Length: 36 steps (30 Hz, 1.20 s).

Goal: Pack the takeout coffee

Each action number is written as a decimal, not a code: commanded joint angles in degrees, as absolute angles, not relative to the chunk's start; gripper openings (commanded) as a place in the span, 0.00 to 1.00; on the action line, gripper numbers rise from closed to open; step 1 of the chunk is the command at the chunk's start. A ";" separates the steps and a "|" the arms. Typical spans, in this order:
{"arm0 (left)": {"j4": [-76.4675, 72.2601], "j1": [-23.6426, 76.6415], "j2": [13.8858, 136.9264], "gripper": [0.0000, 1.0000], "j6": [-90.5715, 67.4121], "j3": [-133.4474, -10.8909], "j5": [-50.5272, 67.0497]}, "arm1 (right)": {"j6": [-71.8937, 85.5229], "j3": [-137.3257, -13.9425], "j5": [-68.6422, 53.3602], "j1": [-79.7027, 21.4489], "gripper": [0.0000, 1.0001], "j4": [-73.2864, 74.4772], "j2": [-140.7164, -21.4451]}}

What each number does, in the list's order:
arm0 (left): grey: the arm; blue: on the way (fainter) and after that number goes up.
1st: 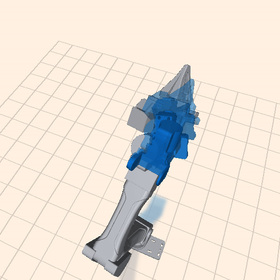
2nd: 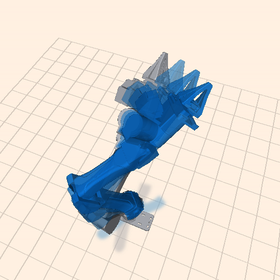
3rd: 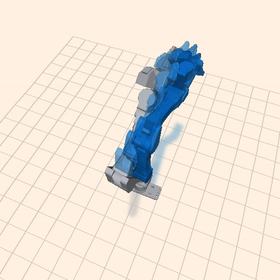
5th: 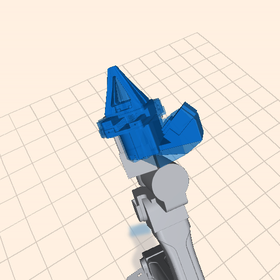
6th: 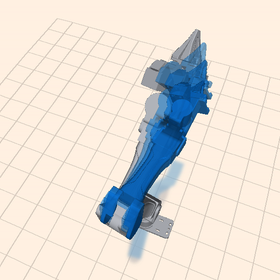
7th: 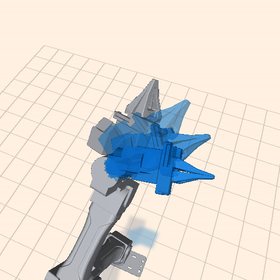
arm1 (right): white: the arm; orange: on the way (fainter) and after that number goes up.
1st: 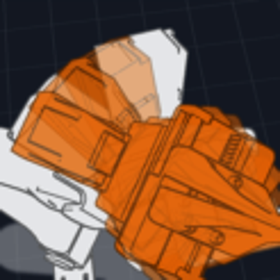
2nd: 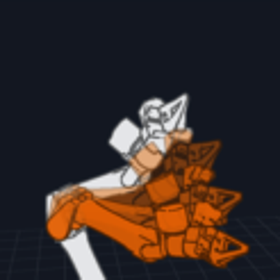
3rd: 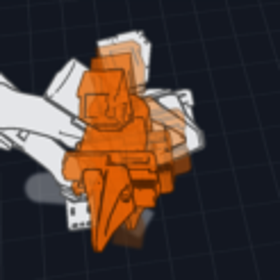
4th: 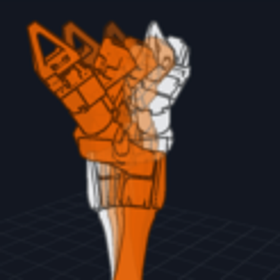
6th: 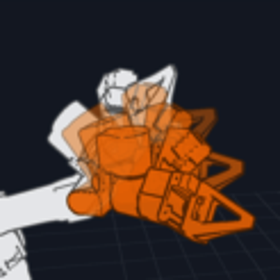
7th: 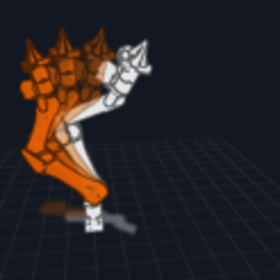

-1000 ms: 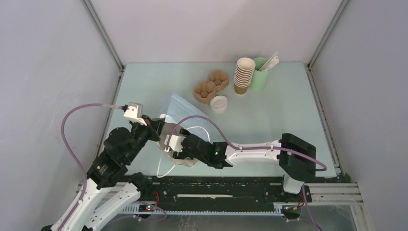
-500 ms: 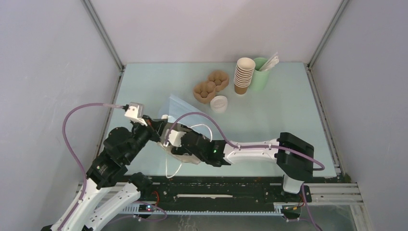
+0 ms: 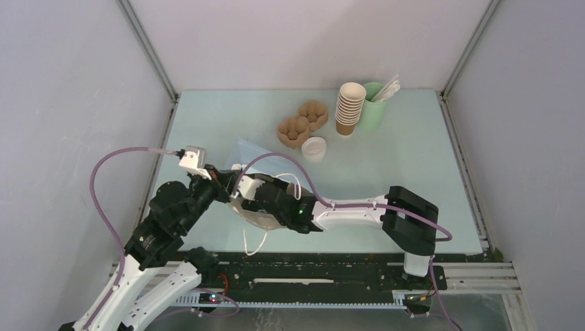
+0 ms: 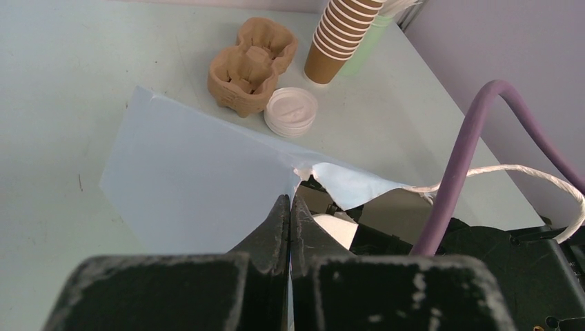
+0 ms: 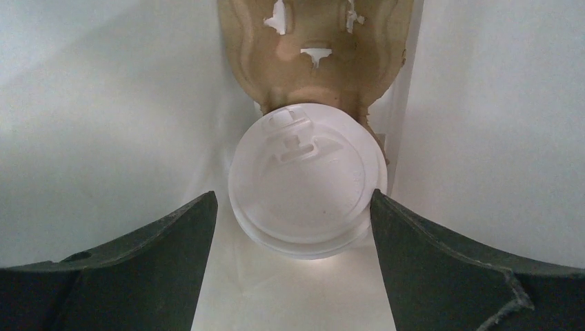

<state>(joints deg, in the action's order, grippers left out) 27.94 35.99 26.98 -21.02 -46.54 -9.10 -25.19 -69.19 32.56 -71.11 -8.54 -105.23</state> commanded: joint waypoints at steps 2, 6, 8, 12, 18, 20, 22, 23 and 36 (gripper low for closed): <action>26.78 36.34 27.25 0.00 -21.37 -49.47 -8.55 | -21.96 -70.81 31.61 -70.22 0.90 -7.44 -106.43; 26.97 36.35 27.33 0.00 -21.02 -49.68 -8.76 | -21.11 -70.75 30.94 -69.21 0.93 -5.62 -107.12; 27.20 36.38 27.49 0.00 -20.75 -49.82 -8.85 | -20.95 -70.75 29.87 -68.84 0.93 -4.59 -107.35; 27.47 36.39 27.68 0.00 -20.40 -50.07 -9.19 | -22.10 -70.75 28.88 -68.68 0.88 -4.18 -107.62; 27.97 36.38 28.16 0.00 -20.05 -50.27 -10.03 | -23.48 -70.79 29.06 -70.31 0.71 -4.68 -104.94; 28.04 36.39 28.41 0.00 -20.00 -50.20 -10.13 | -24.12 -70.80 29.81 -70.92 0.70 -5.15 -103.95; 28.06 36.34 28.51 0.00 -19.91 -50.19 -10.19 | -24.45 -70.75 30.37 -71.39 0.69 -5.42 -102.82; 28.02 36.38 28.54 0.00 -19.87 -50.11 -10.16 | -24.58 -70.75 30.61 -71.67 0.69 -5.56 -102.23; 28.04 36.38 27.99 0.00 -19.78 -49.24 -8.99 | -27.89 -67.64 35.42 -74.83 0.63 -16.29 -99.54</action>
